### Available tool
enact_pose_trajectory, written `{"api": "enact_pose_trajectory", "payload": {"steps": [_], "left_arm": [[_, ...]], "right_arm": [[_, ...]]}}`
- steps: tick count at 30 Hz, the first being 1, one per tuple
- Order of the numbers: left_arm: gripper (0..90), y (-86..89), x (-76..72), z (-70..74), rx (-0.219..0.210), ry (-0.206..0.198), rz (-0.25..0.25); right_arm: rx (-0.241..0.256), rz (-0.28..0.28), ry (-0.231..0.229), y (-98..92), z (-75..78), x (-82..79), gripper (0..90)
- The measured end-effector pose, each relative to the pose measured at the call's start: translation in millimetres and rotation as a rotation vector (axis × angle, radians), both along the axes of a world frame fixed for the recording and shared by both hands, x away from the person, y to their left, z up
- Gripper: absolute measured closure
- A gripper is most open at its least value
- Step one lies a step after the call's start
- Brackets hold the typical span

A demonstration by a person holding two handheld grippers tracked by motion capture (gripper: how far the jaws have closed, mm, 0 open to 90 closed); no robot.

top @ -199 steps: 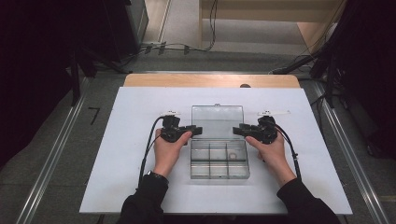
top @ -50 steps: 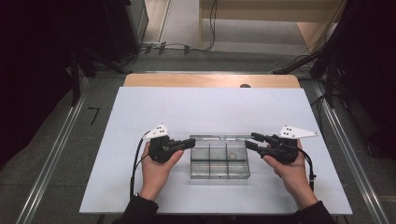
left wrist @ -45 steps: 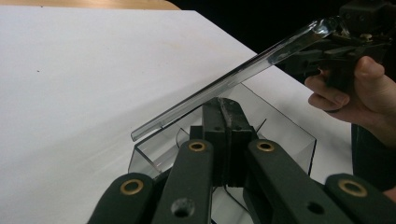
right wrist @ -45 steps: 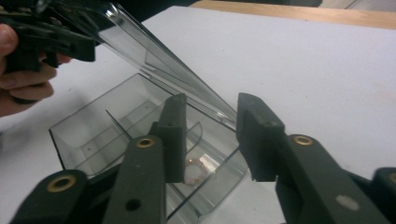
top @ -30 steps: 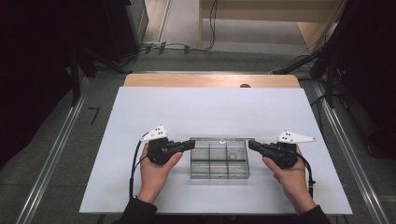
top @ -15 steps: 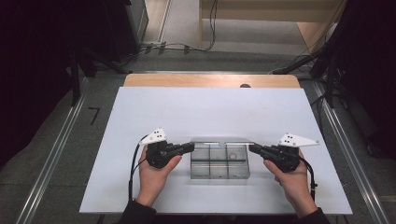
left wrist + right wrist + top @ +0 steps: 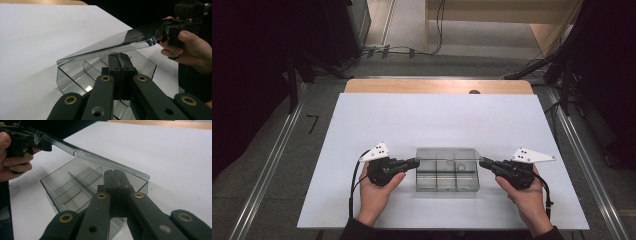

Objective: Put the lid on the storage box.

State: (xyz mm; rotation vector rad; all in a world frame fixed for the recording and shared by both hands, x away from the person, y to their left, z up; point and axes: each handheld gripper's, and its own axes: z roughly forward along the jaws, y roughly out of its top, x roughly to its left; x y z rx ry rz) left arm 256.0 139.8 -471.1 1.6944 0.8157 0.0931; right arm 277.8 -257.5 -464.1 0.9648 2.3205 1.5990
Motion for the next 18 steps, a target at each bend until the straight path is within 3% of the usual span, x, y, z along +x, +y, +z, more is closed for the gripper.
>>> {"api": "enact_pose_trajectory", "payload": {"steps": [18], "left_arm": [[89.9, 2.8, -16.8, -8.5, 0.003, -0.015, -0.011]], "right_arm": [[-0.003, 0.014, -0.001, -2.7, -6.9, -15.5, 87.9]]}}
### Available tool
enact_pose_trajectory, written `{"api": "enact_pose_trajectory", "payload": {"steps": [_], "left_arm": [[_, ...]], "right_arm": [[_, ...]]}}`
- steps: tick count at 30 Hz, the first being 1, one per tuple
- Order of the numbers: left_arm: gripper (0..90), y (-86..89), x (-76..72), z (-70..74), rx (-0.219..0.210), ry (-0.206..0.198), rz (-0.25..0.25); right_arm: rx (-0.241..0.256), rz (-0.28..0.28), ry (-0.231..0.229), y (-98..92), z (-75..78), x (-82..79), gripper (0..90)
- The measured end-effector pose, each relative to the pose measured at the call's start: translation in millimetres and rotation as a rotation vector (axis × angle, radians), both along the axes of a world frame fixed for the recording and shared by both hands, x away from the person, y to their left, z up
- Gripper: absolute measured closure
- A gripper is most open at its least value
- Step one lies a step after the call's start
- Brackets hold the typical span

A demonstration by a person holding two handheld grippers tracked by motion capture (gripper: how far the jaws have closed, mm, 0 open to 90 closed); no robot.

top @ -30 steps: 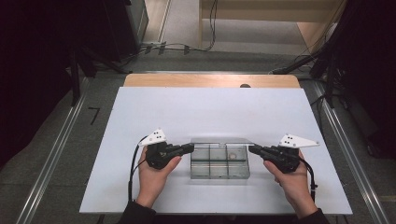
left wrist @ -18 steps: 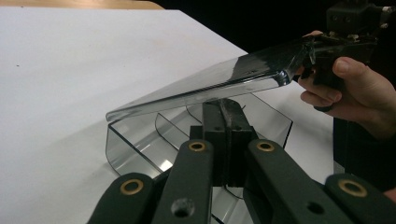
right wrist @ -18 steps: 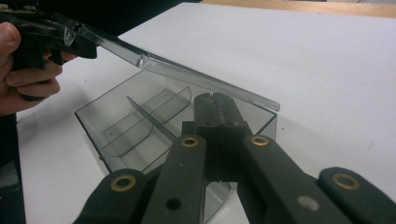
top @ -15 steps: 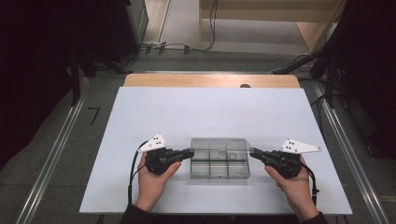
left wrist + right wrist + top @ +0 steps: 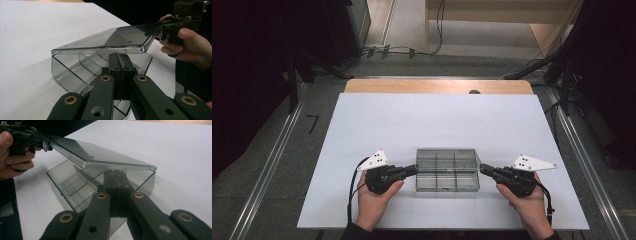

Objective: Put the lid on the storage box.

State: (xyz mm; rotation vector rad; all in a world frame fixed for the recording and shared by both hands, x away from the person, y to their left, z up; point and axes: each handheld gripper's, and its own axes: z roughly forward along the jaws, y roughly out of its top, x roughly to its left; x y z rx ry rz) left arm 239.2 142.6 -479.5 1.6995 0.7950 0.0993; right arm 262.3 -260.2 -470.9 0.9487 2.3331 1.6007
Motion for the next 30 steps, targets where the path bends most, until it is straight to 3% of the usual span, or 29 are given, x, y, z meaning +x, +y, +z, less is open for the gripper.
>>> {"api": "enact_pose_trajectory", "payload": {"steps": [18, 30], "left_arm": [[89.8, 0.5, -9.8, -10.1, 0.023, 0.017, -0.001], [89.8, 3.8, -15.2, -14.7, 0.049, 0.048, -0.014]], "right_arm": [[-0.008, 0.013, 0.013, -4.6, -10.0, -8.7, 87.9], [-0.025, 0.032, 0.017, -6.4, -17.0, -15.1, 87.9]]}}
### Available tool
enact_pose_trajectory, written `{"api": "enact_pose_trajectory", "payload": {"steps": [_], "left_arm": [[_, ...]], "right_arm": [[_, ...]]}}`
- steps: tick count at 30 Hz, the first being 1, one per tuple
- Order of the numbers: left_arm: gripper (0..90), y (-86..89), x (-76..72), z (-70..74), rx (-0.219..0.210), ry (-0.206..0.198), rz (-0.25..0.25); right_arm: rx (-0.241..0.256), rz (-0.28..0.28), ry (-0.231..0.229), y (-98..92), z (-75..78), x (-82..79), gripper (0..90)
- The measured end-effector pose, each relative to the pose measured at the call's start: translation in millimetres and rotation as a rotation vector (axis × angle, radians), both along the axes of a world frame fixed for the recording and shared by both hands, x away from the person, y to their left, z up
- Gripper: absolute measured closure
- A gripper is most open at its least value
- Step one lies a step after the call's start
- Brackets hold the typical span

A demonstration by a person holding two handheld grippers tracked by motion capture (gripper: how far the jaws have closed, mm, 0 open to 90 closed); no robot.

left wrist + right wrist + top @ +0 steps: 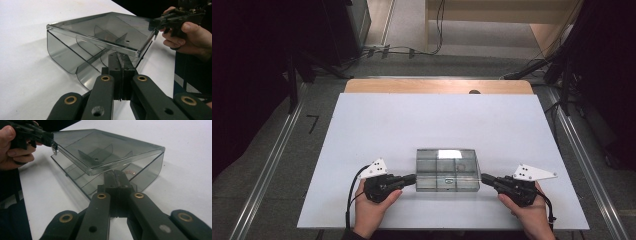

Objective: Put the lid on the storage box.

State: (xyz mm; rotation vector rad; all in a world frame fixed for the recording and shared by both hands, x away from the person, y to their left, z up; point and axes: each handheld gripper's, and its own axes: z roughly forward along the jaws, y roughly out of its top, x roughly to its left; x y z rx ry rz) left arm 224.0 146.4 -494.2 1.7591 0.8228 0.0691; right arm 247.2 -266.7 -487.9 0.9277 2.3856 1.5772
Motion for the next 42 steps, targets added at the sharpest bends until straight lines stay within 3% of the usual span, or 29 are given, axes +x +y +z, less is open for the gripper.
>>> {"api": "enact_pose_trajectory", "payload": {"steps": [7, 14, 42], "left_arm": [[89.8, 4.6, -3.6, -2.0, 0.003, 0.009, 0.002], [89.8, 3.3, -4.7, -4.9, 0.027, 0.019, -0.005], [89.8, 1.1, -5.0, -12.2, 0.035, 0.05, -0.02]], "right_arm": [[-0.033, 0.009, 0.01, 1.6, -3.8, -3.6, 87.9], [-0.034, 0.016, 0.013, 2.3, -8.1, -5.6, 87.9], [-0.076, 0.005, 0.025, 1.3, -17.9, -7.4, 87.8]]}}
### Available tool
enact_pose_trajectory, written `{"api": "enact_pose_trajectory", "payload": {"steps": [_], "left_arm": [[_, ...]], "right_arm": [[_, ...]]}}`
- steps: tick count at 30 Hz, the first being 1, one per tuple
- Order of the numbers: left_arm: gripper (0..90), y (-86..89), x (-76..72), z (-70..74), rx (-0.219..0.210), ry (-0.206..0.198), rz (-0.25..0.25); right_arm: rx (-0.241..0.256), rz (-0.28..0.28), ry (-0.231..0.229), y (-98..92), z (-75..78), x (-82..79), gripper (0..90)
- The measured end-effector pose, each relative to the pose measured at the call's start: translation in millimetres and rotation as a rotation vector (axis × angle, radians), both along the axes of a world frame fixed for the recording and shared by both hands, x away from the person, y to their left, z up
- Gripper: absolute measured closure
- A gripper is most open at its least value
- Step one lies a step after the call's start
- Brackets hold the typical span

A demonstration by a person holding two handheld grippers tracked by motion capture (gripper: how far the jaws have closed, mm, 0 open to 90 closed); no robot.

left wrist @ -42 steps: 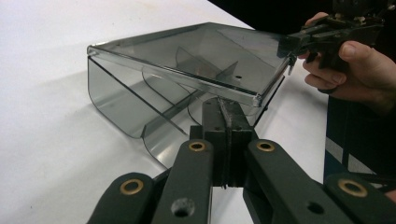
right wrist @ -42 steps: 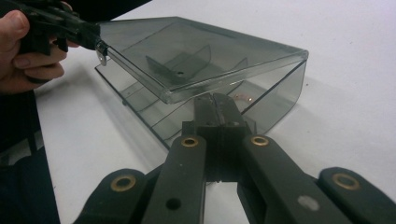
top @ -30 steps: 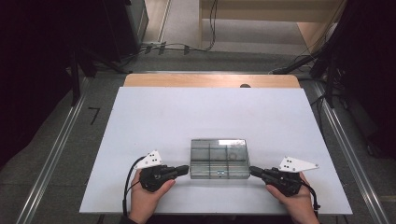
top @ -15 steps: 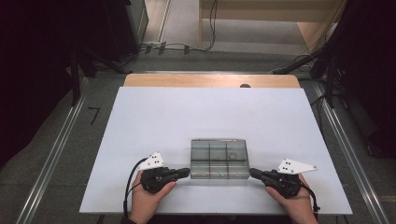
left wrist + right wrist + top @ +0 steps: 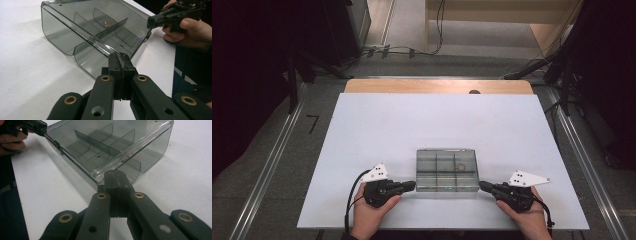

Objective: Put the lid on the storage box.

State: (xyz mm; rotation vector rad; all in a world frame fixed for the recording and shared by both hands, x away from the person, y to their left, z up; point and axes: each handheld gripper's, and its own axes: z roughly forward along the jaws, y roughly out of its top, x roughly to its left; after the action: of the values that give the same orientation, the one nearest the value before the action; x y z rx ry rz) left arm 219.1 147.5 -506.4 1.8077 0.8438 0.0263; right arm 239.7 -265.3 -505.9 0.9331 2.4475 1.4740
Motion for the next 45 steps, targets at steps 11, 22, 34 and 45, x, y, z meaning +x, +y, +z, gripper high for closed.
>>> {"api": "enact_pose_trajectory", "payload": {"steps": [11, 22, 34, 45], "left_arm": [[87.1, 5.0, -1.0, 3.4, -0.016, -0.013, 0.014], [66.5, 8.9, -5.4, 10.8, -0.032, -0.076, 0.063], [39.5, 12.3, -9.1, 18.4, -0.016, -0.135, 0.102], [17.2, 22.8, -9.5, 22.3, -0.03, -0.153, 0.111]], "right_arm": [[0.009, -0.012, 0.002, -2.6, 2.6, 0.3, 85.4], [0.008, -0.059, -0.022, -10.9, 14.8, 0.9, 58.8], [0.041, -0.069, -0.071, -21.2, 28.6, 2.8, 21.4], [0.03, -0.086, -0.104, -31.2, 34.7, 3.2, 6.8]]}}
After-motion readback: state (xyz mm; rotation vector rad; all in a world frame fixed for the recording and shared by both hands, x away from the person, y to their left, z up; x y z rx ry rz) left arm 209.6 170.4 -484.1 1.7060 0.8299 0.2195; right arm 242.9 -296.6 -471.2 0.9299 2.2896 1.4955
